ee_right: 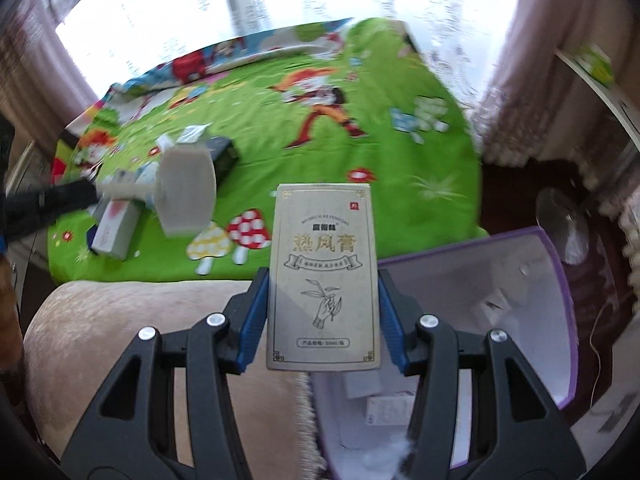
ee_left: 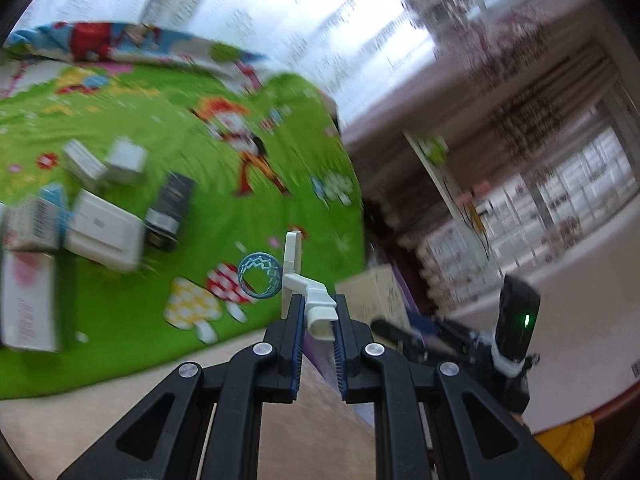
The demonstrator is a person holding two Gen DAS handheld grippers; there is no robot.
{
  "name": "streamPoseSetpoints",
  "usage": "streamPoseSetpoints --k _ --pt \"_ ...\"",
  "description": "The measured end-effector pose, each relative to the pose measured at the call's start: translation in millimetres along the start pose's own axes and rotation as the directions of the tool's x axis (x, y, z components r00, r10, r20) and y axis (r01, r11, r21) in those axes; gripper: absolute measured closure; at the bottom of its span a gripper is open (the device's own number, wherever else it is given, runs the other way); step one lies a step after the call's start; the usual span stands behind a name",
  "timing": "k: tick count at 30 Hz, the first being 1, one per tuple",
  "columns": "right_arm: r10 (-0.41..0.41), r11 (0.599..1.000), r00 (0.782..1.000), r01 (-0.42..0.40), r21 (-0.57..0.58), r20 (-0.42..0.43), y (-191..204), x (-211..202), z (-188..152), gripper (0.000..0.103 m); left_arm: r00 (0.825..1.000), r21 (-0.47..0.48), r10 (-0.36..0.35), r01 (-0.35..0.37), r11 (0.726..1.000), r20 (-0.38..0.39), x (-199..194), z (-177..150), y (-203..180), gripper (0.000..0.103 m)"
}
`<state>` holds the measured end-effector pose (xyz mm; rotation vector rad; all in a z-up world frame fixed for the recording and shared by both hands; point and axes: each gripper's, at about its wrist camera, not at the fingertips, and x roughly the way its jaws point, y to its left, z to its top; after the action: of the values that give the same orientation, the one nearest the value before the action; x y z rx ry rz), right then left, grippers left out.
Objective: Organize rigid objects
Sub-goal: 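Carry spoon and cream box over the purple-rimmed box and open both tools, then move both open tools back over the boxes on the bed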
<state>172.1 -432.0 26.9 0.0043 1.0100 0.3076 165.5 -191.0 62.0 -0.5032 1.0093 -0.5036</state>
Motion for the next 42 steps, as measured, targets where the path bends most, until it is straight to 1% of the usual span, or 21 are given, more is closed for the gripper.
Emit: streamPoseSetpoints --k 2,6,9,15,19,23,27,31,34,37,42 --pt "-0.011 1.0 1.0 0.011 0.028 0.0 -12 -2 -3 0.048 0.999 0.019 -0.012 0.013 1.0 -0.038 13 -5 -9 0.089" --pt "-0.035 0.996 0.999 0.035 0.082 -0.008 -30 -2 -8 0.048 0.994 0.06 -0.012 0.019 0.998 -0.105 37 -14 -28 0.089" --pt "-0.039 0.992 0.999 0.04 0.12 -0.01 -41 -3 -11 0.047 0.992 0.09 0.001 0.011 0.996 -0.128 50 -17 -36 0.089" --pt "-0.025 0.983 1.0 0.027 0.184 -0.01 -59 -6 -15 0.047 0.986 0.131 0.0 0.023 0.991 -0.168 71 -20 -52 0.089" --pt "-0.016 0.979 1.0 0.017 0.201 -0.005 -66 -7 -16 0.047 0.982 0.153 0.0 0.029 0.988 -0.188 80 -21 -61 0.089" --pt "-0.013 0.975 1.0 0.012 0.22 0.003 -72 -10 -16 0.047 0.978 0.154 -0.003 0.035 0.987 -0.208 89 -23 -64 0.087" --pt "0.007 0.971 1.0 -0.008 0.24 0.007 -76 -12 -16 0.044 0.971 0.135 0.006 0.027 0.99 -0.237 94 -25 -58 0.084" --pt "0.029 0.971 0.999 -0.032 0.235 0.015 -74 -14 -15 0.043 0.974 0.134 0.009 0.022 0.991 -0.227 87 -24 -54 0.084" --pt "0.035 0.974 0.999 -0.038 0.224 0.018 -70 -15 -14 0.043 0.978 0.152 0.016 0.016 0.988 -0.209 79 -23 -53 0.084" --pt "0.035 0.976 0.999 -0.038 0.214 0.019 -65 -16 -13 0.043 0.981 0.17 0.037 -0.004 0.985 -0.192 70 -23 -50 0.084" --pt "0.045 0.98 0.999 -0.045 0.196 0.008 -55 -15 -11 0.043 0.985 0.168 0.065 -0.038 0.985 -0.159 52 -21 -37 0.084"
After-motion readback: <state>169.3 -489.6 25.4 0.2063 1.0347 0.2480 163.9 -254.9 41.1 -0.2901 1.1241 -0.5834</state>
